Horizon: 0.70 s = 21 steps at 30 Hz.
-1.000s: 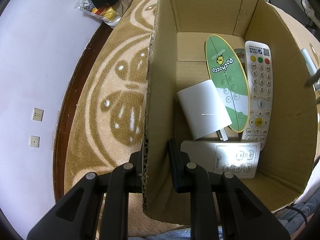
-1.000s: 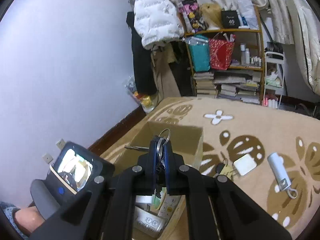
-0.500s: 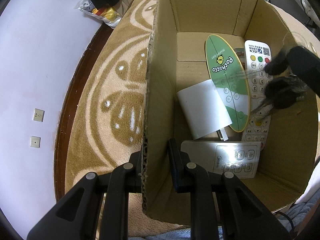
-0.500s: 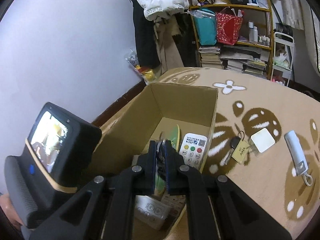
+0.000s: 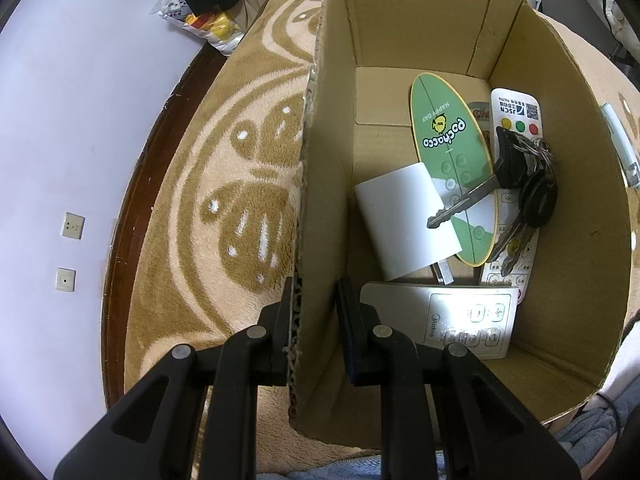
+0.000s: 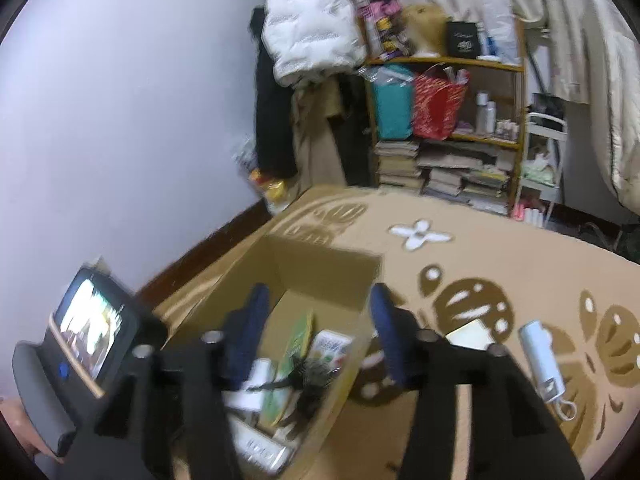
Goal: Organize rigid objects
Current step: 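Carry the keys into the box and open the right gripper, then grasp the white square pad with the right gripper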
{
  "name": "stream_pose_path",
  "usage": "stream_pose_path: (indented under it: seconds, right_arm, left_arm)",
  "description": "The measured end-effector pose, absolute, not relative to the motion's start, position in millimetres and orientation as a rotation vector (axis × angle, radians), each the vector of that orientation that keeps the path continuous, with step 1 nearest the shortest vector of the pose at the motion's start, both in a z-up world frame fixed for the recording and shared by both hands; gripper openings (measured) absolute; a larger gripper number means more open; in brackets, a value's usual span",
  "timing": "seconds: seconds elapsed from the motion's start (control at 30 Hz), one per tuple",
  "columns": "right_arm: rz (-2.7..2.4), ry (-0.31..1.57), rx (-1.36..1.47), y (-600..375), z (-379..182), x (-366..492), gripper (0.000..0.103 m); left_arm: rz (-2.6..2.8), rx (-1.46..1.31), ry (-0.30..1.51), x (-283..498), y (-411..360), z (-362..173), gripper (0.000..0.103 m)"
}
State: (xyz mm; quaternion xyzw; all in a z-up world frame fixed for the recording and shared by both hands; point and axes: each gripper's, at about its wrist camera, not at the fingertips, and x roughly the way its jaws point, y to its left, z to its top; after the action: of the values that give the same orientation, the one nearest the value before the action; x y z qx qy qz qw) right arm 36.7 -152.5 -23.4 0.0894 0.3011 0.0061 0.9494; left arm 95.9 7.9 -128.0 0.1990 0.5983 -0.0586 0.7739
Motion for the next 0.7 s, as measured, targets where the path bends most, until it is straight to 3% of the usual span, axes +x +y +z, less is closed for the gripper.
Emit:
stream_pose_path:
  seconds: [0.13, 0.27, 0.4, 0.7]
  right_arm:
    - [-0.048, 0.650, 0.234, -177, -30, 44, 0.071]
    - [-0.107, 0.667, 0.284, -193, -44, 45, 0.096]
    - [-0.147, 0.688, 0.270, -198, -55, 51, 0.103]
    - [-0.196, 0.704, 0.239, -213, -78, 57, 0.103]
  left_arm:
    - [-0.125, 0.443, 1.292, 95, 6, -129, 0.019]
    - [-0.125, 0.444, 1.291, 95, 5, -129, 0.019]
    - [-0.129, 0.439, 1.294, 96, 4, -129, 0.019]
    - [-0.131, 0.445, 1.291, 95, 3, -129, 0.019]
